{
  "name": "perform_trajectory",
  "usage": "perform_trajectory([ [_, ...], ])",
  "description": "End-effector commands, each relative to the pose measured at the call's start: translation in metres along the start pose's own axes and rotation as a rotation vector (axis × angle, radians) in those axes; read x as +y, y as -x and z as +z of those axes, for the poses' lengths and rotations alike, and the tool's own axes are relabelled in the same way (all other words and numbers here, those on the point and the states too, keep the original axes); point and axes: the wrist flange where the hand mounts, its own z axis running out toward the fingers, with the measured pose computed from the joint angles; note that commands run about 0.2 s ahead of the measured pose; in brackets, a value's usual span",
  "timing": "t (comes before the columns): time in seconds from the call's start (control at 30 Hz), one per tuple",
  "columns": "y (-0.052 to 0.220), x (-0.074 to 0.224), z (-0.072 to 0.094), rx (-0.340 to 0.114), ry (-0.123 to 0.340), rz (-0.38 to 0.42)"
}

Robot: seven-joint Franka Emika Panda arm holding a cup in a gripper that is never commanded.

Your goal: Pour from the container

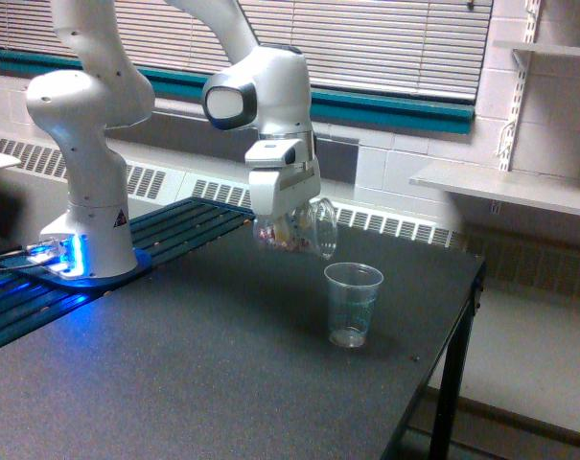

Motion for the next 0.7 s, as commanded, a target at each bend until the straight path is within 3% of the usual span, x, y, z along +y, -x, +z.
perform_trajectory([
  [0.03,-0.009,0.000,0.000,-0.009,0.032,0.019],
  [0.7,-0.024,-0.012,0.003,-0.033,0.104,-0.014],
])
